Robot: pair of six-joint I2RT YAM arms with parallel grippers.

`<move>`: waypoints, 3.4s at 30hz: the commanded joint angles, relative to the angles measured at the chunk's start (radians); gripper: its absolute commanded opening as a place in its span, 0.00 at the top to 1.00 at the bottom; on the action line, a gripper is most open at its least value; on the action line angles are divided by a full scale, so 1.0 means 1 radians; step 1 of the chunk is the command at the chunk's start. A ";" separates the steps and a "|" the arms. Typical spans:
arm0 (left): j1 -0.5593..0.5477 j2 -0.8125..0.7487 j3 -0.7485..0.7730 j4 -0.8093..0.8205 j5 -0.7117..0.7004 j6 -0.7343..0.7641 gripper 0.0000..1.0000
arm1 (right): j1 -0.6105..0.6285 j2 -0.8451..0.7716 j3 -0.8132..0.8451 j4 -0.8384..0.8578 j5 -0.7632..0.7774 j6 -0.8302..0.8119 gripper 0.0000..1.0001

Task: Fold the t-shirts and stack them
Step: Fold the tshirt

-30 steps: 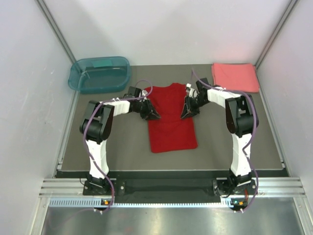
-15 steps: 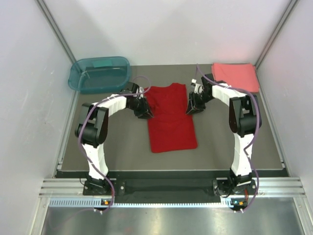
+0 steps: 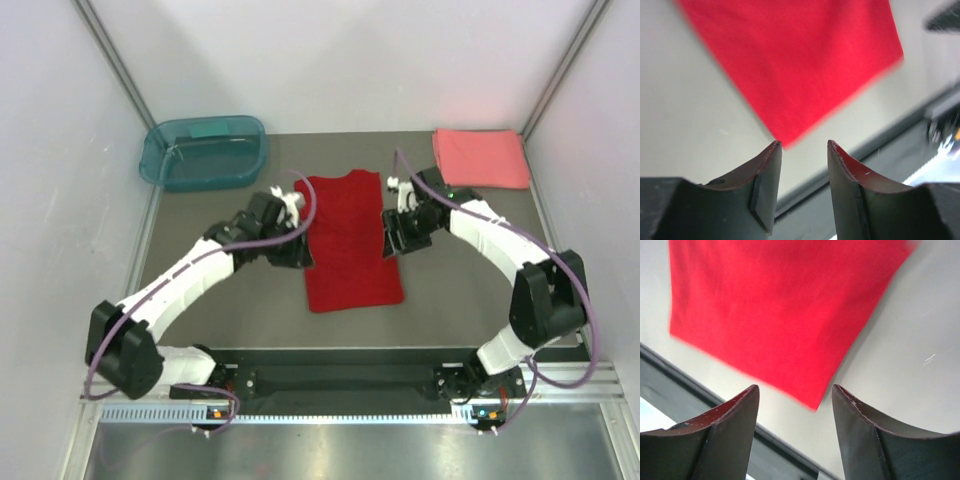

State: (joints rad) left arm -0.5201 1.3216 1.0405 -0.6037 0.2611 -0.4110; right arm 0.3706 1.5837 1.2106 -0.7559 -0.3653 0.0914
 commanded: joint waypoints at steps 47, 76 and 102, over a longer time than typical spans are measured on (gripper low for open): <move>0.003 -0.111 -0.682 0.610 0.121 -1.120 0.50 | -0.159 -0.323 -0.852 0.711 -0.172 0.815 0.50; -0.014 0.093 -0.735 0.783 0.125 -1.175 0.66 | -0.177 -0.238 -0.842 0.718 -0.142 0.780 0.50; -0.027 -0.096 -0.703 0.552 0.081 -0.960 1.00 | -0.111 -0.378 -0.901 0.659 -0.189 0.688 1.00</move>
State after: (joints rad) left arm -0.5343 1.2976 0.3695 0.0277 0.3828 -1.3979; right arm 0.2245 1.2732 0.3416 -0.0441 -0.5846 0.8040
